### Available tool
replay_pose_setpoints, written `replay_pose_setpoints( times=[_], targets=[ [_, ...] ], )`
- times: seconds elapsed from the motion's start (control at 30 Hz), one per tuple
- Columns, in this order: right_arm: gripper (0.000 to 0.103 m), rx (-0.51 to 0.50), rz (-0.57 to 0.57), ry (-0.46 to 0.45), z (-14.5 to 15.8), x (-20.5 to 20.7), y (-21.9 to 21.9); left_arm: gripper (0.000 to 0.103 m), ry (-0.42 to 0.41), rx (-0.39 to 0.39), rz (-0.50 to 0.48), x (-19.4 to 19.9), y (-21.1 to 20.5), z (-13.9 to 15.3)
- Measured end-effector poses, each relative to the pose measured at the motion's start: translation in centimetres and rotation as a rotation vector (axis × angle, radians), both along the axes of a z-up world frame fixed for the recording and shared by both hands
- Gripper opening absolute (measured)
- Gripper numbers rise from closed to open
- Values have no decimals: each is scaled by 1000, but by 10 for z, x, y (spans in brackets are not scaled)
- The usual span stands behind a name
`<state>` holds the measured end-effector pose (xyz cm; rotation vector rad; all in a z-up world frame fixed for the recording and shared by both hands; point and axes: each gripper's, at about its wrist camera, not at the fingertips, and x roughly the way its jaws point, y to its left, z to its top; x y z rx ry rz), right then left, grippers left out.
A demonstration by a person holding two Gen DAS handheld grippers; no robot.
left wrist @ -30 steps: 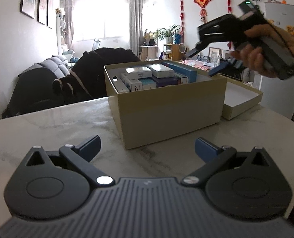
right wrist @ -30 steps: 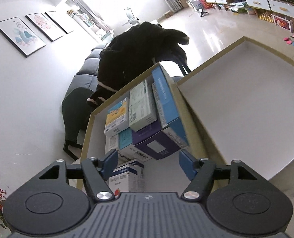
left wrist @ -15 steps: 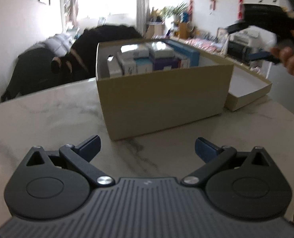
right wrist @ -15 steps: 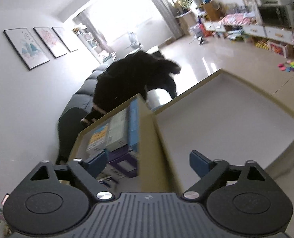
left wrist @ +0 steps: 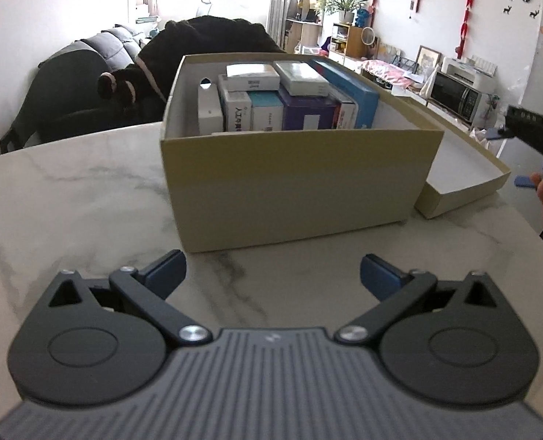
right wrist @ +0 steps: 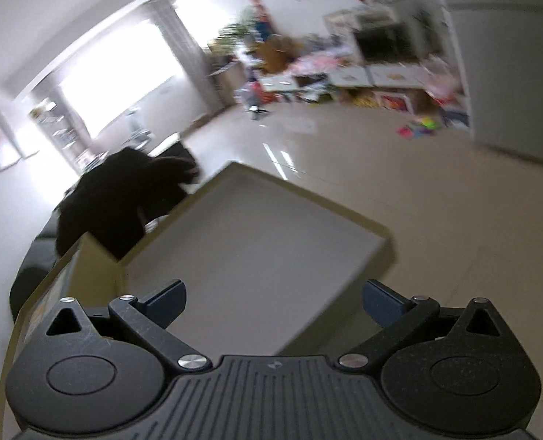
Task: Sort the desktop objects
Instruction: 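Move the right gripper to the edge of the white box lid, then close the right gripper on the lid edge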
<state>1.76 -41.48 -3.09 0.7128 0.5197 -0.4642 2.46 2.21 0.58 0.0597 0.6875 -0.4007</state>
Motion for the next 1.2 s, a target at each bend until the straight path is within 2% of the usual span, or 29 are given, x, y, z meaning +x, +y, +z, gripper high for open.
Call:
replay_pose_setpoints(
  times=[0.23, 0.43, 0.7, 1.0, 1.2],
  targets=[
    [103, 150, -19, -26, -33, -3, -40, 103, 1, 3, -3, 7, -14, 2],
    [103, 210, 2, -46, -44, -1, -60, 103, 17, -18, -10, 14, -22, -1],
    [102, 360, -34, -30, -64, 9, -84, 103, 45, -20, -22, 27, -28, -8],
    [101, 413, -41, -33, -70, 21, -91, 103, 77, -33, -12, 38, -25, -13],
    [91, 400, -42, -21, -72, 30, -91, 103, 99, -41, -7, 42, -22, -20]
  ],
)
